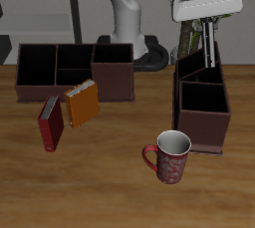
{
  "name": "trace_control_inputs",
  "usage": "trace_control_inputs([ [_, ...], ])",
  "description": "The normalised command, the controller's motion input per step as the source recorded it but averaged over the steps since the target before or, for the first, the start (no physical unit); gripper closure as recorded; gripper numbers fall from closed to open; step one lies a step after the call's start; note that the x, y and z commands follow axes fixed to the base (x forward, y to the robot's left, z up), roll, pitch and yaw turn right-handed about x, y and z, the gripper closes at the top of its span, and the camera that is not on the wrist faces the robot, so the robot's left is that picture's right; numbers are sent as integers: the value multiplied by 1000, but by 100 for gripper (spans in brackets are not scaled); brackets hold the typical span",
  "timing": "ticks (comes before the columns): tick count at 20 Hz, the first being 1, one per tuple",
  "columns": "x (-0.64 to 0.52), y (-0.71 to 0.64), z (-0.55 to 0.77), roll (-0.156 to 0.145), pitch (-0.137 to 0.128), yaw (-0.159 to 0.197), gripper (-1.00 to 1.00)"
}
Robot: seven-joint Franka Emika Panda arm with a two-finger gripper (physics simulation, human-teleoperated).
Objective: Place the striped book into the left desk caddy's back compartment
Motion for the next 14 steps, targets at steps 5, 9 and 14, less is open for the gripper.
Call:
trace_control_inputs([
  [5, 5, -58, -59, -5, 5, 5, 100],
  [9, 48, 24, -111, 4, 22, -16, 100],
  [14, -52, 86, -61, 38, 2, 17, 100],
])
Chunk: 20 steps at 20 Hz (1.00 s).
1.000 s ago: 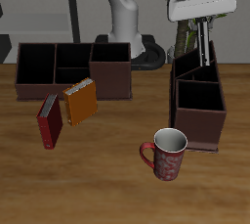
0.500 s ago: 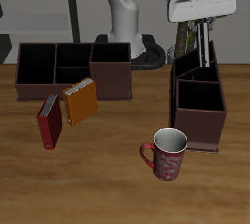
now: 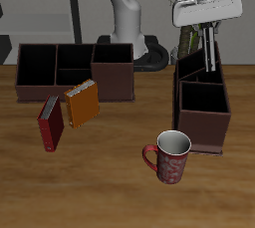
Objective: Place the striped book into the left desk caddy's back compartment
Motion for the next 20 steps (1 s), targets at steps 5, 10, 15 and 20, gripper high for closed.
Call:
trace_control_inputs([
  [5, 7, -1, -47, 4, 1, 8, 100],
  [10, 43, -20, -39, 4, -5, 8, 100],
  [15, -13, 38, -113, 11, 25, -3, 100],
  [20, 15, 65, -148, 18, 27, -3, 100],
])
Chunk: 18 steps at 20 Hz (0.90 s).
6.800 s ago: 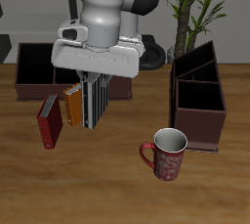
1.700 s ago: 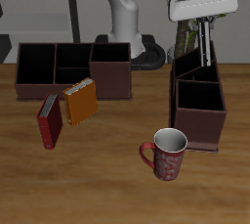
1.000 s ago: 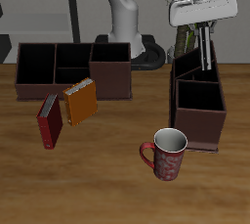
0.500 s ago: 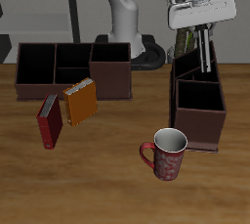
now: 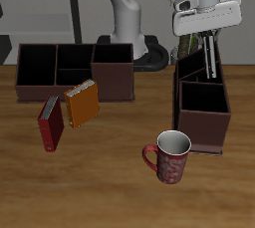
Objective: Place the striped book into the left desk caddy's back compartment
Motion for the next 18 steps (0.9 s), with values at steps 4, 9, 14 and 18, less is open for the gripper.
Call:
trace_control_inputs([
  [4, 47, 3, -134, 10, 6, 29, 100],
  [9, 45, -7, -60, -4, -8, 10, 100],
  [14, 38, -11, -95, 10, 18, 8, 100],
  [18, 26, 59, -154, 11, 10, 15, 100],
])
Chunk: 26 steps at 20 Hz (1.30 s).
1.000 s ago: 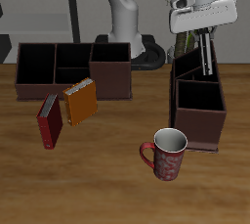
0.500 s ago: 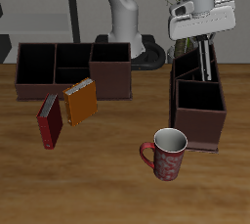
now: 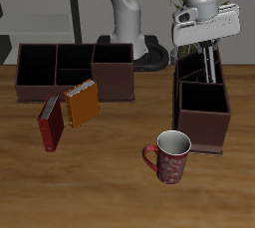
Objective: Place the striped book into the left desk caddy's back compartment
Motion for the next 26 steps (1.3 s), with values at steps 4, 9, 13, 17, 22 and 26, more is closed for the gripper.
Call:
trace_control_inputs([
  [4, 67, 29, -218, 13, 38, 2, 100],
  [9, 44, 33, -196, 12, 33, 7, 100],
  [13, 22, 7, -190, 7, 34, 6, 100],
  [17, 50, 19, -187, 10, 43, 11, 100],
  [22, 48, 59, -182, 10, 40, 23, 100],
  [26, 130, 69, -171, -9, 43, 13, 100],
])
